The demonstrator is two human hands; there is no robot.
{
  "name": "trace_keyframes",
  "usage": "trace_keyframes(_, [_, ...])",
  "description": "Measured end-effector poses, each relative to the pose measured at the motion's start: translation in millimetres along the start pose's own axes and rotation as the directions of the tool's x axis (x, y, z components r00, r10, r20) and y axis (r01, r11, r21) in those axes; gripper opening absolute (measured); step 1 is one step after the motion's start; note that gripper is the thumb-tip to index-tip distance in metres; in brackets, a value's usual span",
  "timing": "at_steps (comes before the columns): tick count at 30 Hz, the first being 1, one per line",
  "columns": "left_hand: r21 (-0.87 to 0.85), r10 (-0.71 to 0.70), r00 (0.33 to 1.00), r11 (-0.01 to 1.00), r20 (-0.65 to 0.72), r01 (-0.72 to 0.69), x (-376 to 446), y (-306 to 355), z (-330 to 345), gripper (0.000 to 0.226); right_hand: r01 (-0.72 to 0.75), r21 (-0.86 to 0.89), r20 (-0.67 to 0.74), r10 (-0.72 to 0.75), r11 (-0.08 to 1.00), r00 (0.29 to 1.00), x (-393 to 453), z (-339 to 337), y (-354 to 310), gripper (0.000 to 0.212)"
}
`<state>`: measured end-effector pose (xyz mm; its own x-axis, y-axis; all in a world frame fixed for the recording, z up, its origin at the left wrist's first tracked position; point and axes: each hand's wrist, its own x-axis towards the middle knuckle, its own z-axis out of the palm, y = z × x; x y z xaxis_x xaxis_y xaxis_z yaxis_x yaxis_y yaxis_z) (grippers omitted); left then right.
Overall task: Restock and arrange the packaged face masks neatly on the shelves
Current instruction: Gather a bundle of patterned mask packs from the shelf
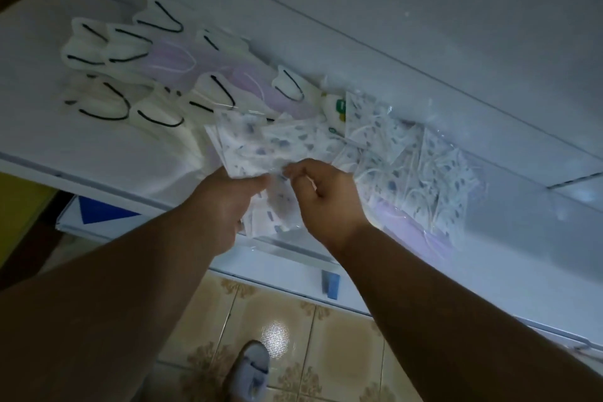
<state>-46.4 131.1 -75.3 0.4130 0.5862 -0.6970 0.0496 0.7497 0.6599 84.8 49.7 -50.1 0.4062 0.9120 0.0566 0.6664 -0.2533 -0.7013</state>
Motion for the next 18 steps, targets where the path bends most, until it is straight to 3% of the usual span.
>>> trace_keyframes(2, [0.028, -0.002, 0.998, 1.000, -0.062, 0.004, 1.8, -2.0, 3.8, 0.032, -0.090, 0.121, -0.016, 0.093, 0.989, 0.996, 1.3, -4.0, 0.9, 0.029])
trace_keyframes(5, [-0.040, -0.048, 0.995, 0.998, -0.090, 0.045, 5.4, -2.1, 2.4, 0.016, -0.112, 0.071, -0.065, 0.116, 0.991, 0.991, 18.3, -14.2, 7.3, 0.021])
trace_keyframes(7, [-0.149, -0.096, 0.994, 0.985, -0.051, 0.087, 5.9, -0.5, 1.8, 0.031, -0.126, -0.073, -0.102, 0.118, 0.989, 0.988, 28.3, -19.6, 12.7, 0.017])
trace_keyframes(8, [-0.193, -0.116, 0.993, 0.975, -0.026, 0.109, 5.3, 0.9, 2.5, 0.042, -0.143, -0.224, -0.134, 0.115, 0.964, 0.984, 33.4, -22.2, 17.1, 0.019])
trace_keyframes(10, [-0.222, -0.123, 0.992, 0.967, 0.016, 0.123, 7.1, 2.3, 3.5, 0.059, -0.228, -0.486, -0.155, 0.173, 0.844, 0.973, 44.2, -28.5, 30.9, 0.034])
trace_keyframes(12, [-0.249, -0.118, 0.992, 0.960, 0.040, 0.125, 8.8, 2.7, 3.7, 0.072, -0.327, -0.539, -0.116, 0.317, 0.776, 0.942, 55.7, -34.0, 41.2, 0.055])
trace_keyframes(14, [-0.280, -0.113, 0.992, 0.952, 0.065, 0.126, 8.5, 3.4, 5.2, 0.078, -0.378, -0.524, -0.108, 0.381, 0.763, 0.918, 65.7, -37.0, 50.2, 0.063])
trace_keyframes(18, [-0.260, -0.116, 0.991, 0.957, 0.064, 0.129, -0.6, 5.6, 10.3, 0.060, -0.384, -0.571, -0.180, 0.346, 0.726, 0.921, 74.4, -47.1, 44.5, 0.039])
